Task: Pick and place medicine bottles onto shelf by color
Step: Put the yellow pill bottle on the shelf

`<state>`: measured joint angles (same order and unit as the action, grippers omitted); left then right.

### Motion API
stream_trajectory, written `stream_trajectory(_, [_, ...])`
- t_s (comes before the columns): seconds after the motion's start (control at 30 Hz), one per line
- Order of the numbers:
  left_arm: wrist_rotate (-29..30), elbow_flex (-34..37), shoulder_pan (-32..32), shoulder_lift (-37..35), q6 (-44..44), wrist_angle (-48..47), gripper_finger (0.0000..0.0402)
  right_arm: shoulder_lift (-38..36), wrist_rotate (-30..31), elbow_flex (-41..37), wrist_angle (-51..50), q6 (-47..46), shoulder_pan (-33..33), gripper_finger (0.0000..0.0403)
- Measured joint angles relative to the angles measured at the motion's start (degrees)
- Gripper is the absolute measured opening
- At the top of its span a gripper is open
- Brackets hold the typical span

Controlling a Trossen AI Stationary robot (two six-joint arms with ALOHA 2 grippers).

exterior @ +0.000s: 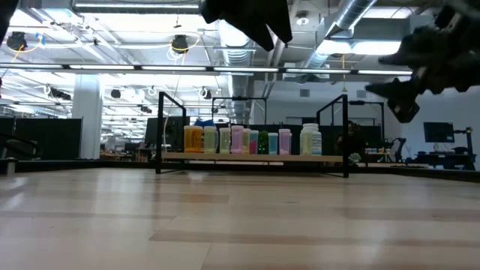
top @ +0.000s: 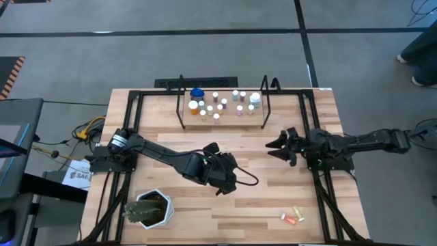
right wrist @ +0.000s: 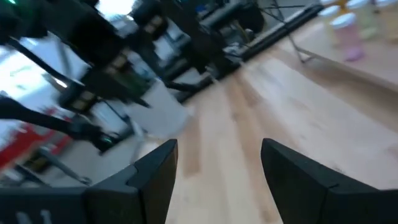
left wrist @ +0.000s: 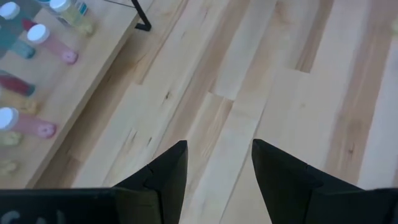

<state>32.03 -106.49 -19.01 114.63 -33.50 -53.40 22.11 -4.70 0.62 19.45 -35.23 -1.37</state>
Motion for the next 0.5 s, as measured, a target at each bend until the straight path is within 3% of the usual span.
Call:
stream_trajectory(0.23, [-1.7, 0.0, 1.8, 0.0, 1.5, -0.1, 0.0167, 0.0, 0.0, 0.0, 7.3, -5.2, 2.9, 0.0253])
stream_trajectory(0.4, [-3.9, 0.0, 2.8, 0.0, -1.4, -1.9, 0.0167, 0.0, 0.1, 2.9, 5.7, 1.8, 4.1, 0.0253])
stream_trajectory(0.5, [-3.6, 0.0, 2.8, 0.0, -4.1, -3.1, 0.0167, 1.4, 1.3, 7.8, -0.6, 5.8, 3.6, 0.0253])
